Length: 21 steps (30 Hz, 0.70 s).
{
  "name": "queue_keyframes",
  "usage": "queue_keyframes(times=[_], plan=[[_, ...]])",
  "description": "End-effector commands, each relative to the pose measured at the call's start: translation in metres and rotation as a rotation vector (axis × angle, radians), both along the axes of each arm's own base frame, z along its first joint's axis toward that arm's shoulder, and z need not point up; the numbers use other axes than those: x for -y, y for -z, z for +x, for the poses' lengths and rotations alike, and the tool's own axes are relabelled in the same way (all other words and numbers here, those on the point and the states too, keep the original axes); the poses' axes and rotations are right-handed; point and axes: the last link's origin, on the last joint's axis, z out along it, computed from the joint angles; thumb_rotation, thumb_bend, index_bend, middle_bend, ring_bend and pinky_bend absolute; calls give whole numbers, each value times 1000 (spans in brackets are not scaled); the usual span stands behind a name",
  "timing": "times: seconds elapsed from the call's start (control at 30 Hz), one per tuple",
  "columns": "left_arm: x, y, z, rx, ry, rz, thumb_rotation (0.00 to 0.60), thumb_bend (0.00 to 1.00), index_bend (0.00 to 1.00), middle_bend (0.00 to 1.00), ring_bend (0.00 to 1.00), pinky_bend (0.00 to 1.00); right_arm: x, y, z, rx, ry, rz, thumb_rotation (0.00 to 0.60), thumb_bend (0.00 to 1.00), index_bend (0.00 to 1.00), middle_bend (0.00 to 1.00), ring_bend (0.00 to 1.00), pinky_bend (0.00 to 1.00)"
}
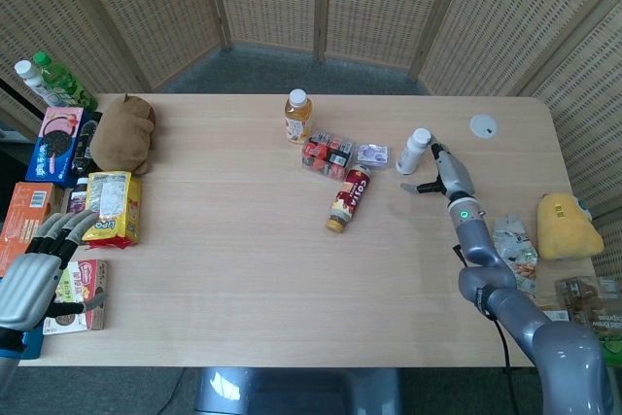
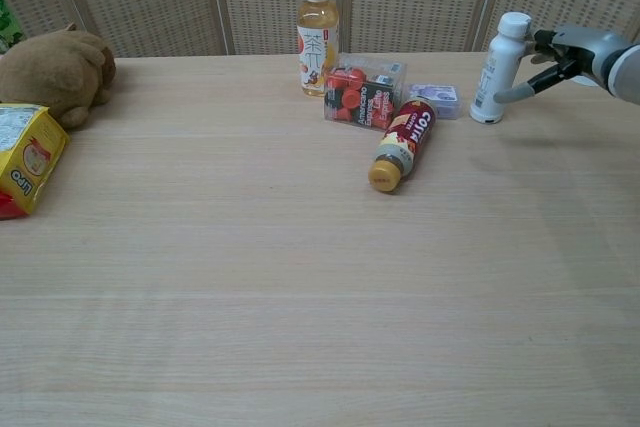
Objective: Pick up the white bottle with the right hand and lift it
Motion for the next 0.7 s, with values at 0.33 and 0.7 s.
queue_keyframes(times=[0.33, 0.7], plan=[[-2, 2, 0, 7, 13, -7, 572, 70, 0, 0, 0, 0, -48, -13, 1, -35, -68, -17, 553, 0, 0, 0, 0, 0], [0, 3, -1, 4, 4, -6, 575, 70, 0, 0, 0, 0, -33, -12, 4, -65, -8, 10, 555, 0, 0, 0, 0, 0]])
